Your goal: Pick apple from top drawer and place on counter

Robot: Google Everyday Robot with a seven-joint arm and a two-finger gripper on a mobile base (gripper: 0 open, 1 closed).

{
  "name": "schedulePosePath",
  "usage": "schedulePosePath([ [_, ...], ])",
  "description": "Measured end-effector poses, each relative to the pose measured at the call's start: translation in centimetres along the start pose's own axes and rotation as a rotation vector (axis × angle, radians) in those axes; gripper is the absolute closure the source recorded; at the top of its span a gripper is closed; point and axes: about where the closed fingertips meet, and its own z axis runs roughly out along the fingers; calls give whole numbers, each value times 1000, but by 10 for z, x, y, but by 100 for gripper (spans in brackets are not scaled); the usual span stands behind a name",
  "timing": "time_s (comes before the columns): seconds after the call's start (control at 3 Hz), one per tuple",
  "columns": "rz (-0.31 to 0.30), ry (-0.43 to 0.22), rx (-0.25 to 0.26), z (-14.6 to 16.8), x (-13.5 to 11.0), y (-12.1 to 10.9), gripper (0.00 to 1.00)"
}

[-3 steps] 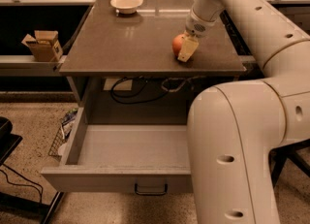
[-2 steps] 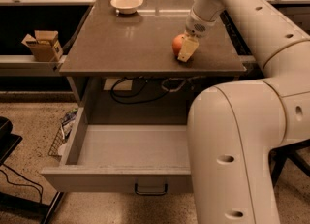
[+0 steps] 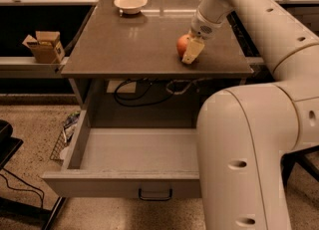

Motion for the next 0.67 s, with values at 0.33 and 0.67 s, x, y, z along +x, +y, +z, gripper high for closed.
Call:
schedulePosePath([
  [0.33,-40,-67,7,-12,-5,3,0],
  [0.67,-54,-116,27,-29,-5,5,0],
])
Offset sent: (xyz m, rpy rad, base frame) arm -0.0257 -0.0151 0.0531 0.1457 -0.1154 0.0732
